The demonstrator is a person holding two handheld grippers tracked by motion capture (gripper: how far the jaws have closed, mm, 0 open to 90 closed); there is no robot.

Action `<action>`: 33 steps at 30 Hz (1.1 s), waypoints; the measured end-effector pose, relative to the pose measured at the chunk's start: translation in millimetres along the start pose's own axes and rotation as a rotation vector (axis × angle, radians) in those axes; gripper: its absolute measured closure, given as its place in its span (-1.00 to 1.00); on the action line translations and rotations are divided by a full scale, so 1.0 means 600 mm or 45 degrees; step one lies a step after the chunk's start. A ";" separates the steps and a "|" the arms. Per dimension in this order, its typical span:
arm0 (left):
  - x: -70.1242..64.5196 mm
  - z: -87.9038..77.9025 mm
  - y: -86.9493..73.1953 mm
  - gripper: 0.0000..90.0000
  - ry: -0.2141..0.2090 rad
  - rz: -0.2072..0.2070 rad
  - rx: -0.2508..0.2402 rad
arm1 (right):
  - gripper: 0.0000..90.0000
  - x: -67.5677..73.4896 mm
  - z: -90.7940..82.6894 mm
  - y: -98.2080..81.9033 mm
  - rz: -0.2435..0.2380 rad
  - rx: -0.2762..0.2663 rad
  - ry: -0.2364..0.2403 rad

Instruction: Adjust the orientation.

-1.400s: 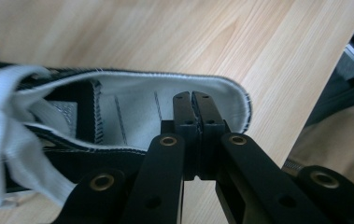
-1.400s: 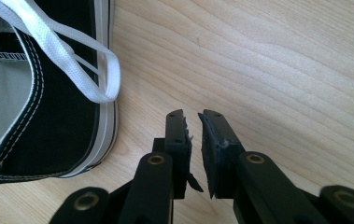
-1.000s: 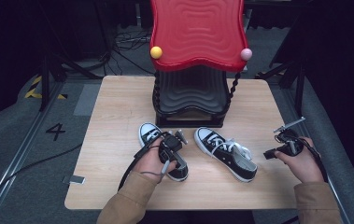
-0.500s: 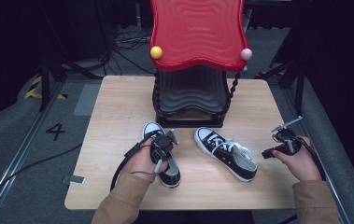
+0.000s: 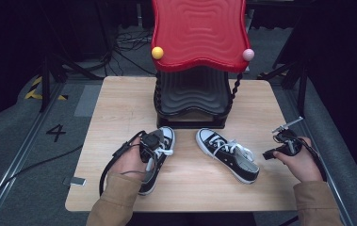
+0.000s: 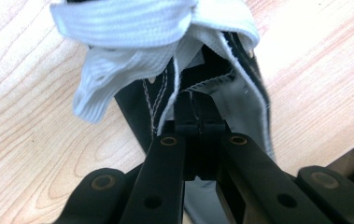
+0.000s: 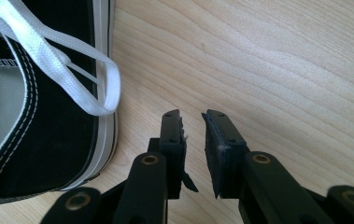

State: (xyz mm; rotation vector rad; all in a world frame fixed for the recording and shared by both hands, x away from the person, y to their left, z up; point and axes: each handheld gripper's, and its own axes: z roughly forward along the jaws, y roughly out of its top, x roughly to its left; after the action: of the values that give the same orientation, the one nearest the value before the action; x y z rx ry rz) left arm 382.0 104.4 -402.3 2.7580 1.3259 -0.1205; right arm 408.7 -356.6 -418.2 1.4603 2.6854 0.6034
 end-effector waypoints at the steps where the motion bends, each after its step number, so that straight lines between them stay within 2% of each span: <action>1: 0.000 -0.002 -0.002 1.00 -0.020 -0.001 -0.014 | 0.72 0.000 0.000 0.000 0.001 0.000 -0.002; 4: 0.000 -0.008 -0.006 0.94 -0.029 -0.011 -0.041 | 0.71 -0.001 0.000 0.000 0.000 0.002 -0.002; 5: -0.001 -0.010 -0.008 0.83 -0.035 -0.028 -0.047 | 0.71 0.000 0.000 0.000 0.001 0.000 -0.003; 8: 0.002 -0.019 -0.018 0.76 -0.101 -0.038 -0.123 | 0.71 0.000 -0.002 0.000 0.003 -0.002 -0.006; 9: 0.002 -0.022 -0.025 0.72 -0.110 -0.059 -0.151 | 0.70 0.000 -0.002 0.001 0.002 -0.004 -0.007; 11: 0.003 -0.026 -0.033 0.59 -0.101 -0.069 -0.179 | 0.70 -0.001 -0.004 0.001 0.004 -0.008 -0.009; 13: 0.002 -0.031 -0.044 0.51 -0.123 -0.066 -0.229 | 0.70 -0.002 -0.005 0.001 0.007 -0.013 -0.011; 14: 0.000 -0.032 -0.050 0.52 -0.139 -0.084 -0.263 | 0.69 -0.001 -0.005 0.001 0.011 -0.014 -0.010; 15: -0.004 -0.033 -0.056 0.54 -0.180 -0.112 -0.306 | 0.69 -0.001 -0.005 0.002 0.009 -0.014 -0.011; 16: -0.006 -0.035 -0.059 0.55 -0.216 -0.120 -0.322 | 0.67 -0.001 -0.005 0.002 0.006 -0.014 -0.013; 17: -0.009 -0.034 -0.061 0.54 -0.232 -0.125 -0.326 | 0.67 0.000 -0.005 0.003 0.004 -0.015 -0.015; 19: -0.010 -0.032 -0.061 0.51 -0.224 -0.128 -0.318 | 0.66 0.000 -0.005 0.003 0.001 -0.015 -0.015; 21: -0.009 -0.018 -0.058 0.51 -0.210 -0.155 -0.325 | 0.66 0.000 -0.004 0.004 0.001 -0.011 -0.016; 24: -0.004 0.006 -0.051 0.61 -0.226 -0.147 -0.278 | 0.65 0.001 -0.002 0.004 -0.003 -0.010 -0.018; 26: -0.002 0.021 -0.047 0.61 -0.242 -0.138 -0.254 | 0.64 0.001 -0.001 0.004 0.002 -0.007 -0.019; 30: 0.000 0.036 -0.042 0.59 -0.257 -0.146 -0.243 | 0.63 0.000 0.001 0.004 0.001 -0.006 -0.019; 31: 0.001 0.043 -0.040 0.59 -0.273 -0.180 -0.261 | 0.63 0.000 0.002 0.004 0.002 -0.006 -0.021; 33: 0.001 0.050 -0.036 0.65 -0.292 -0.230 -0.259 | 0.62 0.000 0.002 0.004 0.004 -0.004 -0.019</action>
State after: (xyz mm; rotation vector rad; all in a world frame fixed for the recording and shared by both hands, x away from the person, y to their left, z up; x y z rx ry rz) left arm 364.5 115.3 -433.2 2.3746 1.4337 -0.2863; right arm 411.0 -355.0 -418.7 1.4620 2.6703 0.5940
